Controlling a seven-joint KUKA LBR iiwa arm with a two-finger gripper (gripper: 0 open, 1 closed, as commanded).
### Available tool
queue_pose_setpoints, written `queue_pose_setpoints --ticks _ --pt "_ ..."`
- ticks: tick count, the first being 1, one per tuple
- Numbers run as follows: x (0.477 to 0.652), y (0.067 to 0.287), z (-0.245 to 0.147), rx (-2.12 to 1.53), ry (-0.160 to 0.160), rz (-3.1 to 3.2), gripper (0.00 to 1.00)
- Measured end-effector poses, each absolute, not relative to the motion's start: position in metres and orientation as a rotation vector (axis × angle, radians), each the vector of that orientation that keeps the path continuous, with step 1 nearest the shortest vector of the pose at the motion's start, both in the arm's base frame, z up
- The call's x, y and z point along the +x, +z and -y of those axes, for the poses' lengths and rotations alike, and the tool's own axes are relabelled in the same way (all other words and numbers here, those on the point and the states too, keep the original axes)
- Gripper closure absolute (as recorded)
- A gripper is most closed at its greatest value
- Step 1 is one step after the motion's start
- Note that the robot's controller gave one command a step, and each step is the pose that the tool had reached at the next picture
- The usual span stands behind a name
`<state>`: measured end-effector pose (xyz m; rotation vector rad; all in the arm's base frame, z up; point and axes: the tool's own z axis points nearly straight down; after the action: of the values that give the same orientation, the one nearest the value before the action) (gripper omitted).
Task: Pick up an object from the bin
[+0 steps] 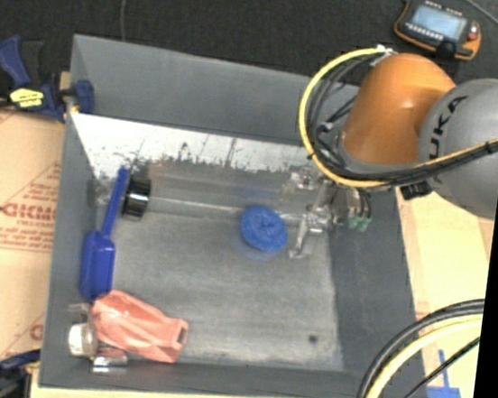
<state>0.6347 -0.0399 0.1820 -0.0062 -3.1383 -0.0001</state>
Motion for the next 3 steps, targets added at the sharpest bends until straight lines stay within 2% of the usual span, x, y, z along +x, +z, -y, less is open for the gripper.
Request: queue_pose_setpoints --ticks 1,2,3 --pt "0.636 0.186 0.04 -0.005 0.002 3.146 0.0" --pt "0.649 0.068 0.038 -0.081 -0.001 3.144 0.0" --pt "0.638 0.135 0.027 -0.18 0.001 3.158 0.0"
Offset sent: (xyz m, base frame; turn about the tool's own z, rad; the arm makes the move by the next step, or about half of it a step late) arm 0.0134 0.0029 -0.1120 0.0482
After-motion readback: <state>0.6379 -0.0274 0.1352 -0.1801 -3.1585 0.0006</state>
